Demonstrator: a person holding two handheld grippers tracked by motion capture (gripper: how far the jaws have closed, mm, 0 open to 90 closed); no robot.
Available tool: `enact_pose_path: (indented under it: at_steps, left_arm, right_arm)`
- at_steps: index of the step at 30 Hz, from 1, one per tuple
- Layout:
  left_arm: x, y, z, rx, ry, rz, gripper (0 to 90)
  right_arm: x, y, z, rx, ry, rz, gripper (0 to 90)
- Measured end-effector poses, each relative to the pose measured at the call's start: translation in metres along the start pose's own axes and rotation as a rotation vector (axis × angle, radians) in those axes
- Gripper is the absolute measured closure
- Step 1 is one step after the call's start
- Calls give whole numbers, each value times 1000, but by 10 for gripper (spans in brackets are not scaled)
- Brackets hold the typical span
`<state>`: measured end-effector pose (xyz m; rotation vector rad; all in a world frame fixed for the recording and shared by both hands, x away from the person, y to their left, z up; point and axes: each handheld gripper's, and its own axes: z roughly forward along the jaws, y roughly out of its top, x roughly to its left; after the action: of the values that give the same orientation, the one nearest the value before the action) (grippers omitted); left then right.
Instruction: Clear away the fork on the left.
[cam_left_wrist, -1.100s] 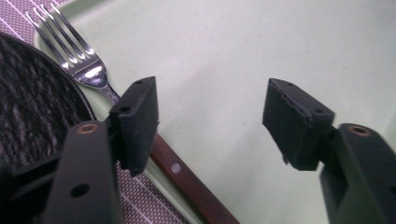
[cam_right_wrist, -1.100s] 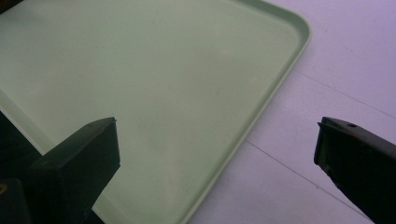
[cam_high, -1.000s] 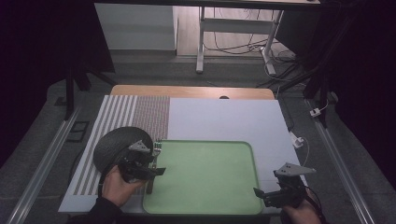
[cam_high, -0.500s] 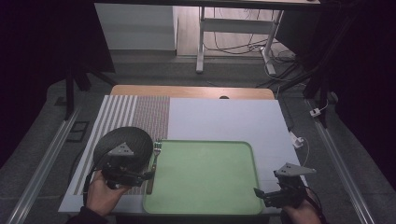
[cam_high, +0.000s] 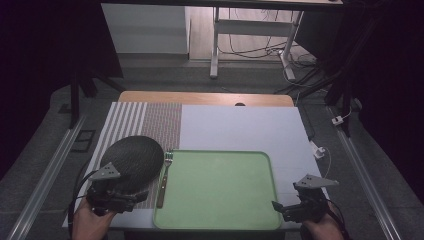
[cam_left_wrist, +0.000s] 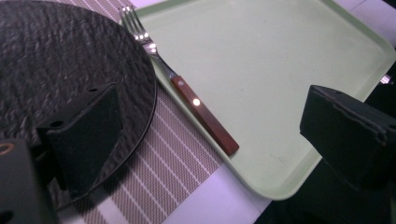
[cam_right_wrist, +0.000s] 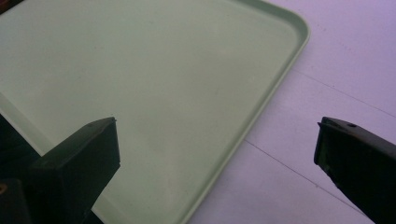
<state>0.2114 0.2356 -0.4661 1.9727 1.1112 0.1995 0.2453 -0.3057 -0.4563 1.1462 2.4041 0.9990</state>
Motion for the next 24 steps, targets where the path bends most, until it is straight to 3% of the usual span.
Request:
enact_pose_path:
  at_steps: [12, 24]
  left_arm:
    - [3, -26, -21, -39, 43, -26, 11]
    - [2, -40, -28, 21, 109, -47, 0]
  right_arm:
    - [-1, 0, -1, -3, 0, 6, 3]
    - [0, 1, 1, 1, 2, -2, 3]
